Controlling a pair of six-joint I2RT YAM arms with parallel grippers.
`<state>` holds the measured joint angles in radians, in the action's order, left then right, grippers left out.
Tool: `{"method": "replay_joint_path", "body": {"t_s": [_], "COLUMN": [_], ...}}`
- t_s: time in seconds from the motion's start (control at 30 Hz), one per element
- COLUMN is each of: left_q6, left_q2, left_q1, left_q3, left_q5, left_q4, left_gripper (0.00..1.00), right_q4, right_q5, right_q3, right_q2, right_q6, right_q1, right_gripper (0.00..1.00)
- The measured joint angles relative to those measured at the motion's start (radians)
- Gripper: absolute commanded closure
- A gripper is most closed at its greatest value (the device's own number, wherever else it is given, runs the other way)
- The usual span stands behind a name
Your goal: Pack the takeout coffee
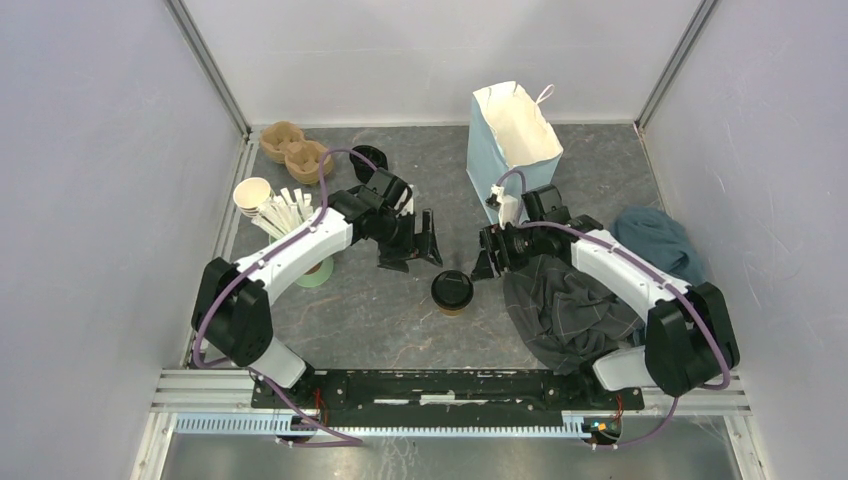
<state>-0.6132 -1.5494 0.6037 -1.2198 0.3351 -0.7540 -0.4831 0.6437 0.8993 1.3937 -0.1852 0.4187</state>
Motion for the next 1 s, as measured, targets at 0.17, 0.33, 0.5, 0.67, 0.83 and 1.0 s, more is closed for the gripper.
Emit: {"method": "replay_joint_path", "body": {"t_s": [0.17,0.33,0.5,0.67,0.83,1.0], "left_q6": [0.000,0.000,-0.002,-0.003,-0.003,-0.003], "left_q2": [-0.026,-0.102,-0.208,-0.323,-0.436,-0.474], "left_q1": [0.004,0.016,0.054,0.105,0.154,0.184], "left_q3": [0.012,0.024,0.017,-0.106,-0.245,-0.294], "left_q5": [0.119,0.209,0.271,0.327,0.346,0.333], "left_q4": [0.035,0.076,0.111,0.130,0.155,0.160], "left_gripper": [0.11,0.26,0.38,0.40,0.41,0.21], "right_q4": [-0.040,-0.104,-0.152,-0.195,-0.217,-0.237], "right_q5": [-0.027,-0.090,-0.172,-0.235,-0.288,-0.334], "right_q3": [0.042,0.124,0.170,0.171,0.171,0.171], "right_q2": [-0.026,-0.038,-0.076,-0.114,-0.163,-0.193], "right_q6": [0.002,0.027,0.059,0.072,0.079,0.083], "right_q1": [0.000,0.000,-0.001,-0.005,-0.016,-0.029], "right_gripper": [0.20,0.18,0.16,0.16,0.14,0.13]}}
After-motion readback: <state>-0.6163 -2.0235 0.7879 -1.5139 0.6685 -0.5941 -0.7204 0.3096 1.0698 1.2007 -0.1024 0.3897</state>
